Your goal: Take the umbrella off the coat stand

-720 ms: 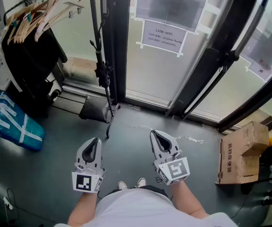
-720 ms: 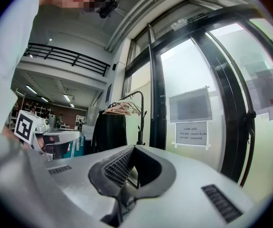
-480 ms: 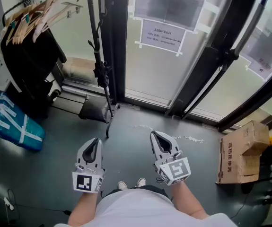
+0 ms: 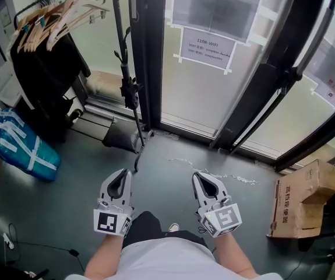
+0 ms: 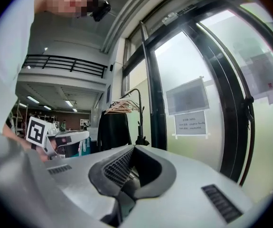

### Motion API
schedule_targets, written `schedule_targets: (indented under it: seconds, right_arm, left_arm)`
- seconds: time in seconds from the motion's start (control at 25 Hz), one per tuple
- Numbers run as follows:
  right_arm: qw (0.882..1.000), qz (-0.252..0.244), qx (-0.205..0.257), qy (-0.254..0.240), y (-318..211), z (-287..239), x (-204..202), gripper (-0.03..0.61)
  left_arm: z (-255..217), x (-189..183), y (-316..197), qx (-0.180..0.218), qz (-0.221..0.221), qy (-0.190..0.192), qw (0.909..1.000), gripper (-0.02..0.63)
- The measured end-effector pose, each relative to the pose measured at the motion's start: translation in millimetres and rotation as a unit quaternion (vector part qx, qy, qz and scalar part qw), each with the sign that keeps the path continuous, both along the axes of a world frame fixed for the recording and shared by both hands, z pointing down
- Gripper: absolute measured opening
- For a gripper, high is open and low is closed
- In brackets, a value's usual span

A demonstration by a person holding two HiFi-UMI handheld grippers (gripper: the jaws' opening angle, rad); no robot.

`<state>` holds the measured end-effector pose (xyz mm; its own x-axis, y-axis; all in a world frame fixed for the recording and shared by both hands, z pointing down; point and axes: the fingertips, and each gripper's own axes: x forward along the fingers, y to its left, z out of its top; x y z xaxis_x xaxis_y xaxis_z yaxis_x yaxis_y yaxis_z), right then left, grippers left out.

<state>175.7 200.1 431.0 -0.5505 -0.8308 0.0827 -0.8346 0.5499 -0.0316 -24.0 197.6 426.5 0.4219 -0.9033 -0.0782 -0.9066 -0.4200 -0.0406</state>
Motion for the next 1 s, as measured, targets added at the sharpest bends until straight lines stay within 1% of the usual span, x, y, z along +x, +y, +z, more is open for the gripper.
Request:
schedule_targets:
  seconds: [0.08, 0.2, 0.28, 0.36, 0.48, 0.6, 0.72, 0.84, 1.0]
  right_arm:
    - [1.0, -0.005, -0.014, -0.016, -5.7, 3.4, -0.9, 0.017]
    - [0.999, -0.015, -0.027, -0.013, -20.6, 12.5, -11.9, 0.018]
    - [0.999, -0.017, -0.034, -0.01, -42.7, 19.3, -22.8, 0.018]
    - [0.999, -0.019, -0.041, -0.01, -70.6, 25.0, -36.7, 0.018]
    - [0.999, -0.027, -0.045, -0.01, -115.2, 26.6, -69.9, 0.017]
    - [0.999, -0.036, -0.035, -0.009, -158.2, 18.6, -109.7, 0.018]
    - [0.999, -0.035, -0.029, -0.011, -198.4, 10.9, -140.7, 0.017]
    - [0.999, -0.027, -0.033, -0.006, -224.4, 10.2, -166.3, 0.018]
    - [0.999, -0.019, -0.043, 0.005, -241.8, 15.2, -188.2, 0.018]
  left_arm:
    - [5.0, 1.9, -4.0, -0.007, -0.002, 0.001, 1.0, 0.038]
    - [22.3, -4.3, -17.7, -0.028, -0.003, 0.007, 0.9996, 0.038]
    - [30.2, -13.6, -38.5, -0.033, -0.003, 0.011, 0.9994, 0.038]
    - [31.7, -23.3, -63.0, -0.028, 0.0, 0.011, 0.9995, 0.038]
    - [33.4, -49.4, -101.0, -0.028, 0.002, 0.01, 0.9996, 0.038]
    - [35.6, -85.1, -138.4, -0.034, 0.001, 0.009, 0.9994, 0.038]
    - [31.1, -113.0, -174.3, -0.034, 0.009, 0.008, 0.9993, 0.038]
    - [31.3, -131.4, -198.8, -0.037, 0.033, 0.017, 0.9986, 0.038]
    - [43.3, -144.4, -224.5, -0.061, 0.055, 0.03, 0.9962, 0.038]
